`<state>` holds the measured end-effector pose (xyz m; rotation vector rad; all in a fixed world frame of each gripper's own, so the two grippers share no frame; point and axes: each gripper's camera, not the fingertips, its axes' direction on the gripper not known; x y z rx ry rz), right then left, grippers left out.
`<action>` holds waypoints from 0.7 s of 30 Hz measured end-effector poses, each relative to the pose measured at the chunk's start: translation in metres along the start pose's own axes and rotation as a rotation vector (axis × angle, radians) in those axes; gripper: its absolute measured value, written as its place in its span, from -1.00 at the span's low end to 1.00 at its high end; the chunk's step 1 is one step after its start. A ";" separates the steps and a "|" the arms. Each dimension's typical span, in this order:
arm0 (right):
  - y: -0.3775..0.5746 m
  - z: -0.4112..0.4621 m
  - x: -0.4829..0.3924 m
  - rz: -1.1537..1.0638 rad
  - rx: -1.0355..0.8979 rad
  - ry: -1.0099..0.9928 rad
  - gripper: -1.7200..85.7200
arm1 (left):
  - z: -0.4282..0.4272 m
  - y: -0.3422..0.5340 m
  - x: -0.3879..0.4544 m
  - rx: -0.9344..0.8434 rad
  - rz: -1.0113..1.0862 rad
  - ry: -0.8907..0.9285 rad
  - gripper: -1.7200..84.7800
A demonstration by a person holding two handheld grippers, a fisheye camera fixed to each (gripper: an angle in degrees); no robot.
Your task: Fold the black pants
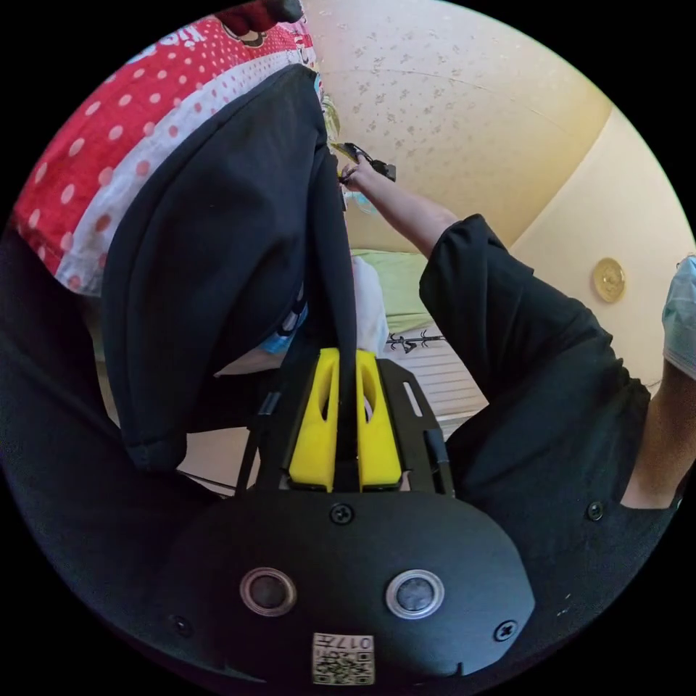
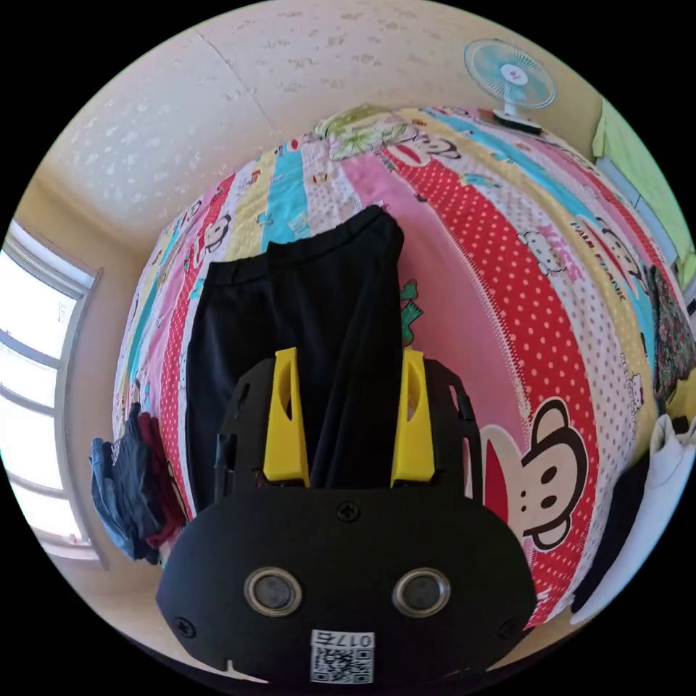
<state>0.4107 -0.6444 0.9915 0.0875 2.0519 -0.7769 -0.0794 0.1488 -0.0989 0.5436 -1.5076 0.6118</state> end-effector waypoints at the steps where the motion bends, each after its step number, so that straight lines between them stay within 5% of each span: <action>1: 0.001 0.010 -0.003 -0.018 -0.012 -0.001 -0.62 | -0.002 -0.001 0.000 0.004 0.003 -0.002 -0.86; 5: 0.009 0.020 -0.027 -0.040 0.055 0.077 -0.85 | -0.010 0.001 -0.003 0.031 -0.014 0.000 -0.86; 10: 0.027 0.027 -0.163 -0.467 0.223 0.351 -0.88 | -0.036 0.003 0.007 0.075 0.002 -0.003 -0.86; 15: 0.026 0.058 -0.230 -0.546 0.110 0.088 -0.85 | -0.064 0.010 -0.001 0.096 -0.079 -0.144 -0.86; 21: 0.054 0.056 -0.193 -0.590 0.072 -0.263 -0.83 | -0.088 0.041 -0.005 0.210 -0.140 -0.259 -0.89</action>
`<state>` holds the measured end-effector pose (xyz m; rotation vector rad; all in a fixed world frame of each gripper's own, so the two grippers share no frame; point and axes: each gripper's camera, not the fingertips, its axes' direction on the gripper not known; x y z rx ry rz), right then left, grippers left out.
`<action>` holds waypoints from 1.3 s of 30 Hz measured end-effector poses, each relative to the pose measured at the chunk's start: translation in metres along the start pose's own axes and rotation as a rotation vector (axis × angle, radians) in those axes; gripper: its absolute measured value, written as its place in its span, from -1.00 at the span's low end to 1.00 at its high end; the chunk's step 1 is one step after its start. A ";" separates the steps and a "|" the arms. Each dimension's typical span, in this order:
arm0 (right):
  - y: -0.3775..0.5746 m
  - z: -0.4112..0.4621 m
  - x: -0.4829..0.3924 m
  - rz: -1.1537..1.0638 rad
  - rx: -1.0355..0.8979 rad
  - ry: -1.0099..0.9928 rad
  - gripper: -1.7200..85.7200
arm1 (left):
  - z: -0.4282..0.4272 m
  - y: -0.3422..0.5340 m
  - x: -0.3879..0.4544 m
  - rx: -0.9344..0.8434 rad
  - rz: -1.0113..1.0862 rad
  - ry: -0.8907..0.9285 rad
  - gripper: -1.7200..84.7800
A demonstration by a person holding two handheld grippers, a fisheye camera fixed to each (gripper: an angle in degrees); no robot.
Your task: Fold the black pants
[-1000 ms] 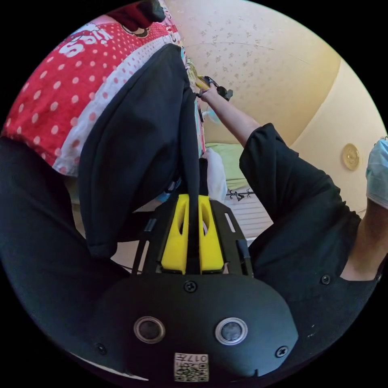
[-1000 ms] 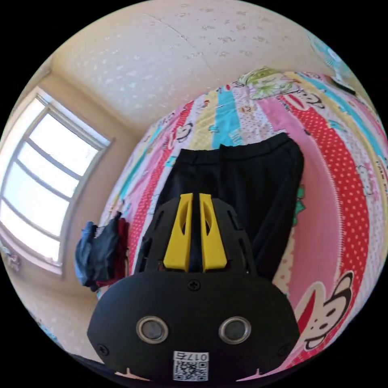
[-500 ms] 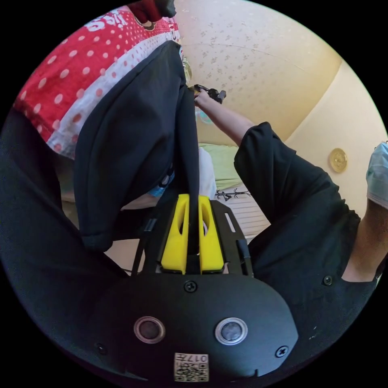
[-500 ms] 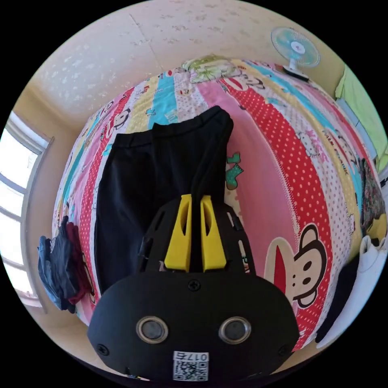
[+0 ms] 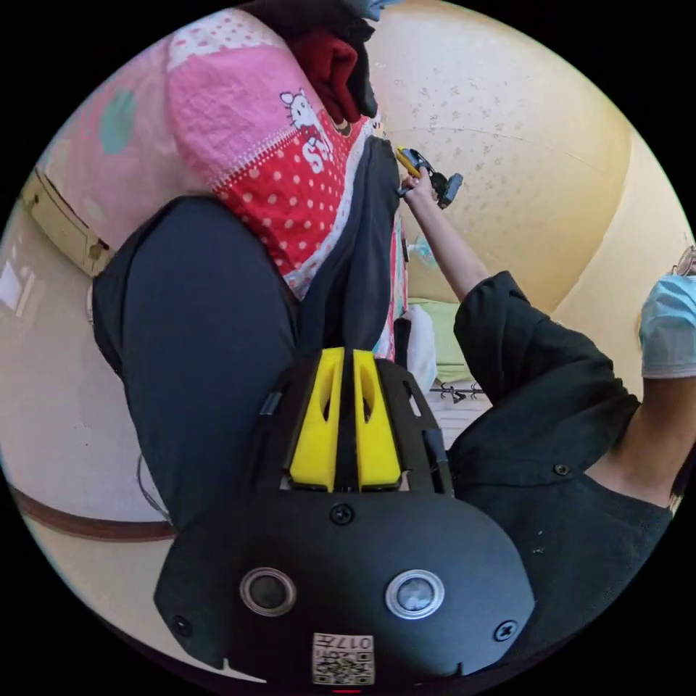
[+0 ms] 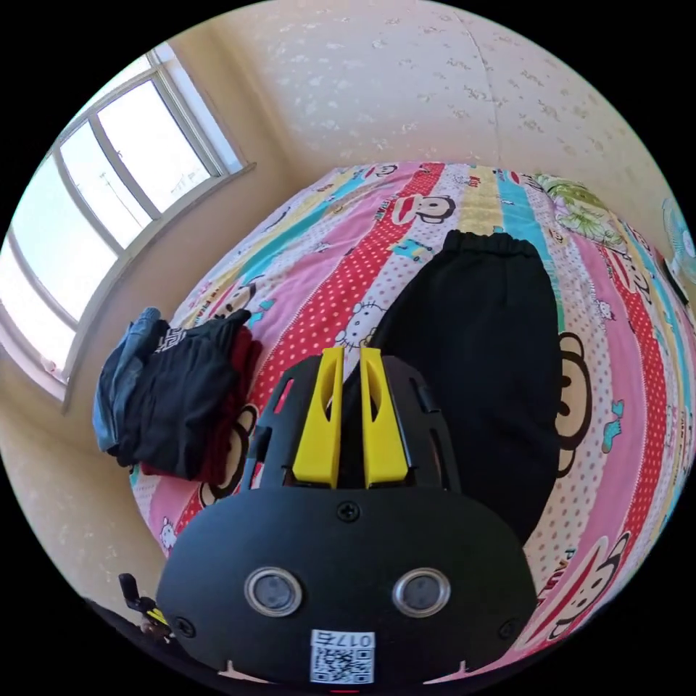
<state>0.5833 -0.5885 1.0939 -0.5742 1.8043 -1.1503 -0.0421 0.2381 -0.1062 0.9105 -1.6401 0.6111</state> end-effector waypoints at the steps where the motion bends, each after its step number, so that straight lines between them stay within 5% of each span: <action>1: 0.018 -0.008 0.007 -0.016 -0.053 -0.039 -0.80 | -0.009 0.003 0.003 0.035 0.021 -0.055 -0.91; 9: 0.252 -0.111 0.059 0.065 -0.083 -0.100 -0.68 | 0.014 -0.064 0.028 0.019 0.264 -0.081 -0.67; 13: 0.364 -0.126 0.060 0.179 0.047 -0.379 -0.59 | 0.094 -0.115 0.050 -0.150 0.316 -0.257 -0.65; 18: 0.410 -0.125 0.037 0.194 0.120 -0.469 -0.77 | 0.133 -0.109 0.059 -0.115 0.240 -0.460 -0.77; 23: 0.401 -0.154 0.062 0.174 -0.028 -0.626 -0.88 | 0.163 -0.062 0.059 -0.231 0.228 -0.237 -0.86; 29: 0.438 -0.232 0.067 -0.041 -0.269 -0.508 -0.86 | 0.216 -0.007 0.046 -0.562 0.204 -0.109 -0.83; 32: 0.457 -0.230 0.089 0.033 -0.391 -0.326 -0.78 | 0.214 -0.008 0.041 -0.438 0.171 -0.182 -0.74; 36: 0.453 -0.244 0.133 0.217 -0.191 -0.421 -0.70 | 0.208 -0.026 0.065 -0.258 0.239 -0.156 -0.69; 39: 0.437 -0.245 0.150 0.283 -0.039 -0.447 -0.69 | 0.224 -0.040 0.096 -0.175 0.351 -0.305 -0.68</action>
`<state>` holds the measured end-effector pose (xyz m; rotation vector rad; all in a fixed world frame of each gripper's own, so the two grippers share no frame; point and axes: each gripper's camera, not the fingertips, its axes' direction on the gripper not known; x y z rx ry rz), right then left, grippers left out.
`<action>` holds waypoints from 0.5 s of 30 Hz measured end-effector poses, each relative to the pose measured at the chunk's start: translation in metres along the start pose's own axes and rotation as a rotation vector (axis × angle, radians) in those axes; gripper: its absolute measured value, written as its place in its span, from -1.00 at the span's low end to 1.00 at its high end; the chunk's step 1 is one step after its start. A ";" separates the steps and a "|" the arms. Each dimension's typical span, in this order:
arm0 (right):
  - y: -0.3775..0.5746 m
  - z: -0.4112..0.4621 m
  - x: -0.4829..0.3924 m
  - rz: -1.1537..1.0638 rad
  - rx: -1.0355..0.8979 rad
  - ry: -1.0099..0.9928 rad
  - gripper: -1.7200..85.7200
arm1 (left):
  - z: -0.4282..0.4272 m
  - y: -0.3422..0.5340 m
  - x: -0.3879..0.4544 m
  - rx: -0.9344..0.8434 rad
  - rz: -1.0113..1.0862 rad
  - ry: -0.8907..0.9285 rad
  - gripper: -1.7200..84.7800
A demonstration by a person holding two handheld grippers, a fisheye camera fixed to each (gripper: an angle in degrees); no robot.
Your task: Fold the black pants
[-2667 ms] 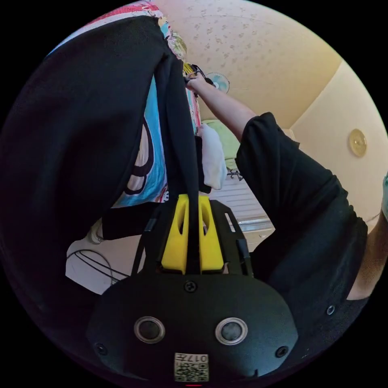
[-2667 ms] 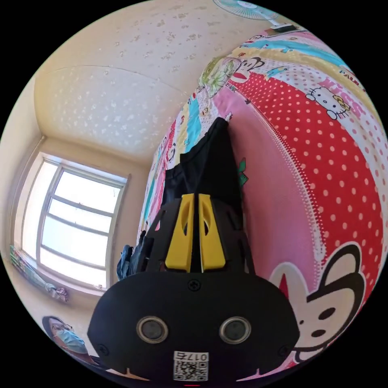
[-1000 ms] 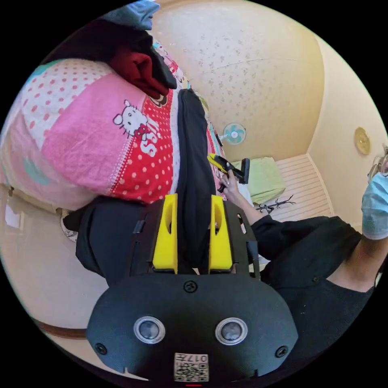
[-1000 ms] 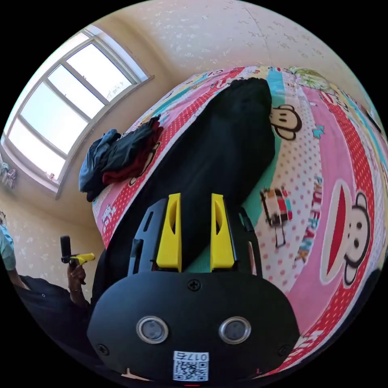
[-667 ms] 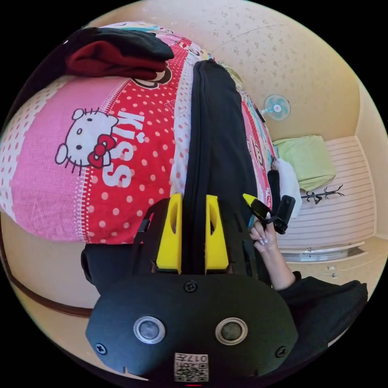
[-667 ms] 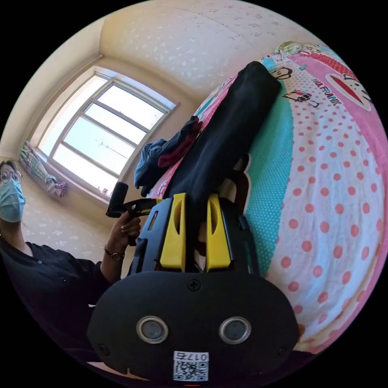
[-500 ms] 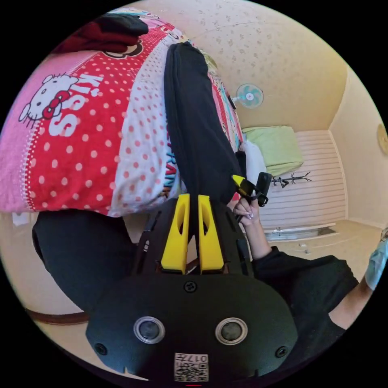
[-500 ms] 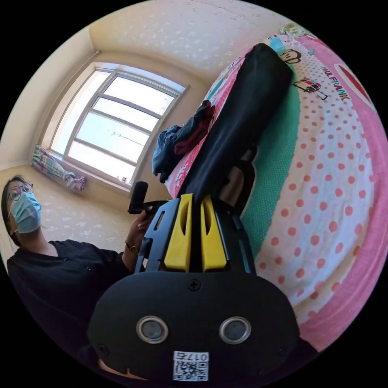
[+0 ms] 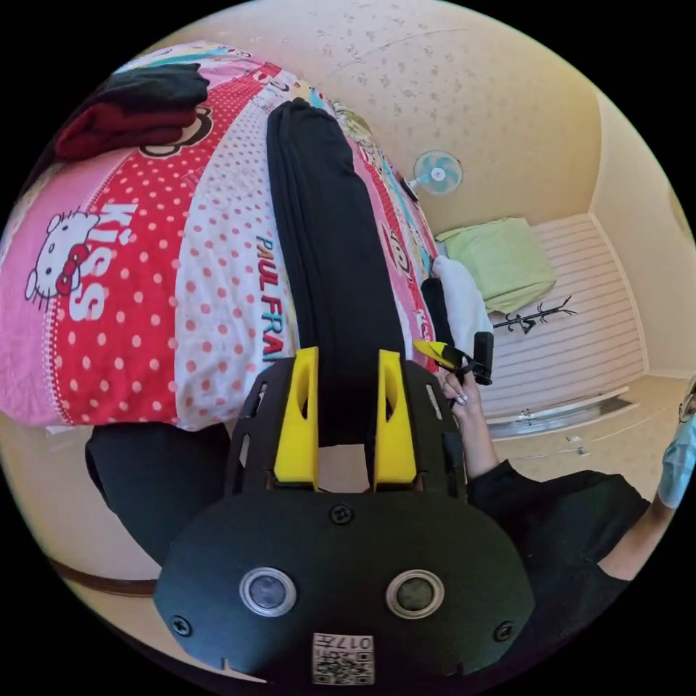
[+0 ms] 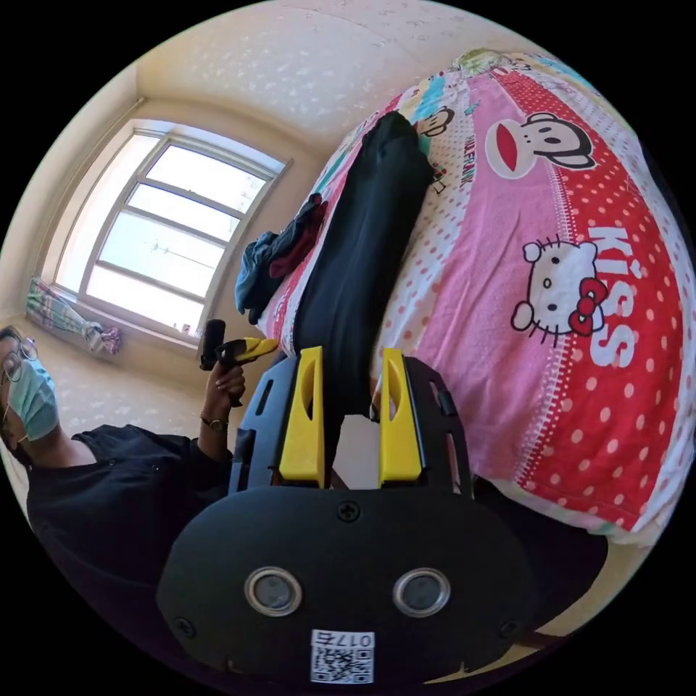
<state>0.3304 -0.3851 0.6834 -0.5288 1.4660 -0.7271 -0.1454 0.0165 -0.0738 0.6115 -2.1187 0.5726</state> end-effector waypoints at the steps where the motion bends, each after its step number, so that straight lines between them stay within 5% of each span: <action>1: -0.009 0.003 0.003 0.017 0.022 -0.007 -0.69 | 0.010 -0.009 0.008 0.003 0.024 -0.065 -0.68; 15: -0.009 0.043 -0.012 -0.024 0.090 0.135 -0.83 | 0.077 0.017 0.047 0.107 -0.010 -0.370 -0.84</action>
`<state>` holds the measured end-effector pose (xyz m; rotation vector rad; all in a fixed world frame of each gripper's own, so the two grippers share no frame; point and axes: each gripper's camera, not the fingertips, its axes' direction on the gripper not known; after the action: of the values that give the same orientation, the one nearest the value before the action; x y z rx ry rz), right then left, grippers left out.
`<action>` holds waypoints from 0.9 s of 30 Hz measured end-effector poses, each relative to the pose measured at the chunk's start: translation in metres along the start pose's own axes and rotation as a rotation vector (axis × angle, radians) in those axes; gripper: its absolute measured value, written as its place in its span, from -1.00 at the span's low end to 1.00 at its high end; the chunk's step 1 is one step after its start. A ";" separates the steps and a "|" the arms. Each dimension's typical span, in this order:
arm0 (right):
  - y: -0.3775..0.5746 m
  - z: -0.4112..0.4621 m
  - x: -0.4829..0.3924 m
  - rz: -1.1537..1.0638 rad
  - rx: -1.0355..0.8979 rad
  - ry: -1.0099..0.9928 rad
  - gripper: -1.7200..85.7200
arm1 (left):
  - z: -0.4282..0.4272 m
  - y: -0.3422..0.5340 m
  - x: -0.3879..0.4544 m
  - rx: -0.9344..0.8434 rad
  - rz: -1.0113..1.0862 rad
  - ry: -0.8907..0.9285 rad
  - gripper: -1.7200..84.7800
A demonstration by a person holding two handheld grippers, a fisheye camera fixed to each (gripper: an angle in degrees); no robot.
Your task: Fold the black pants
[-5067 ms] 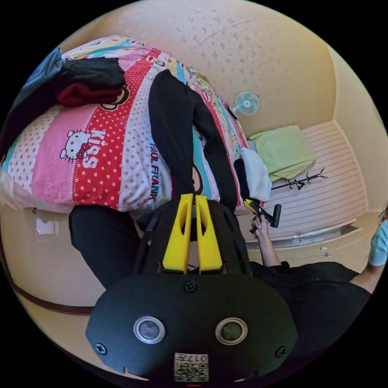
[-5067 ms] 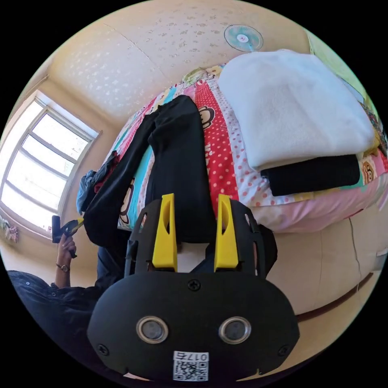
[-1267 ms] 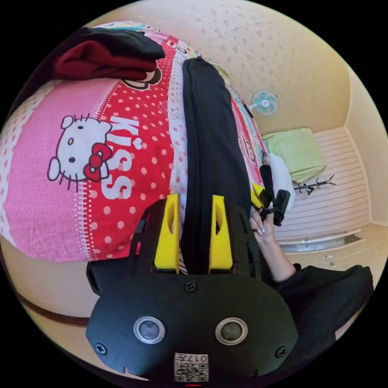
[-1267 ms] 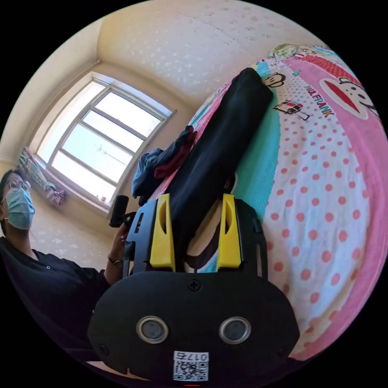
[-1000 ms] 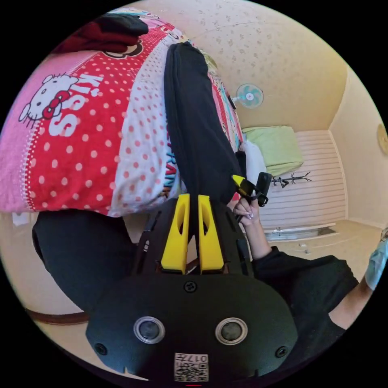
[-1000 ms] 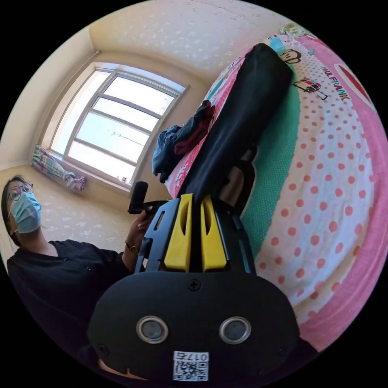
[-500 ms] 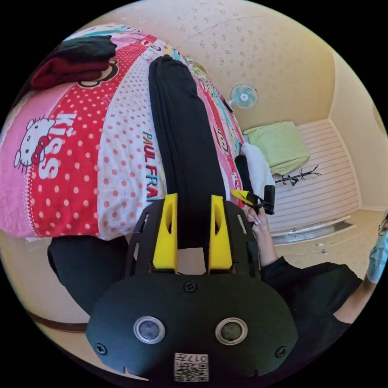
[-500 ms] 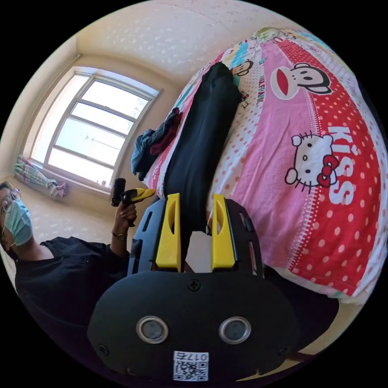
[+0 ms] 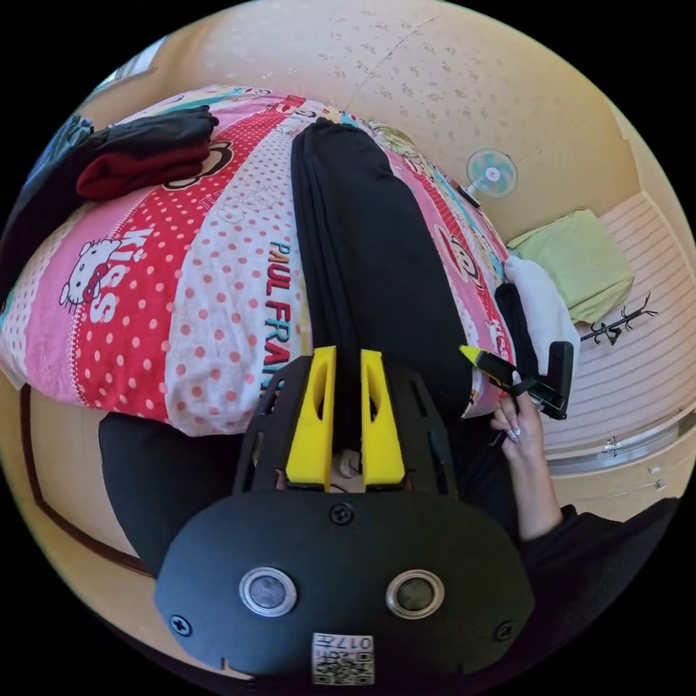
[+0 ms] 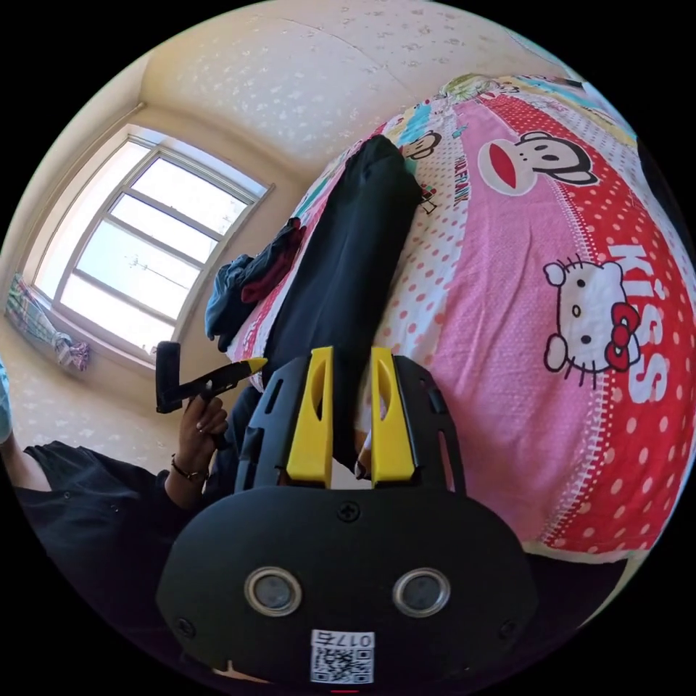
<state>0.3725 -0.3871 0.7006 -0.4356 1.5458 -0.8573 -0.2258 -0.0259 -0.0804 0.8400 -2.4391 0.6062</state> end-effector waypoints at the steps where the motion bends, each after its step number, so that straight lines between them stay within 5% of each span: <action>1: 0.002 0.001 -0.002 -0.005 0.005 0.002 -0.85 | -0.002 0.000 0.002 0.002 0.009 0.002 -0.88; 10: 0.006 -0.011 -0.021 -0.044 -0.036 -0.034 -0.89 | -0.021 0.007 -0.039 -0.032 -0.046 0.193 -0.95; 16: -0.005 -0.042 0.007 0.026 0.025 -0.106 -0.75 | -0.050 -0.001 -0.061 0.111 -0.120 0.319 -0.62; 22: -0.045 -0.031 0.059 0.160 -0.131 -0.401 -0.66 | -0.021 -0.045 -0.081 -0.067 -0.145 0.445 -0.62; 27: -0.054 -0.002 0.045 0.120 -0.258 -0.417 -0.70 | -0.022 -0.045 -0.081 -0.112 -0.168 0.476 -0.68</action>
<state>0.3516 -0.4538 0.7098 -0.6561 1.2797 -0.4383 -0.1336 -0.0096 -0.0982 0.7454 -1.9324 0.5302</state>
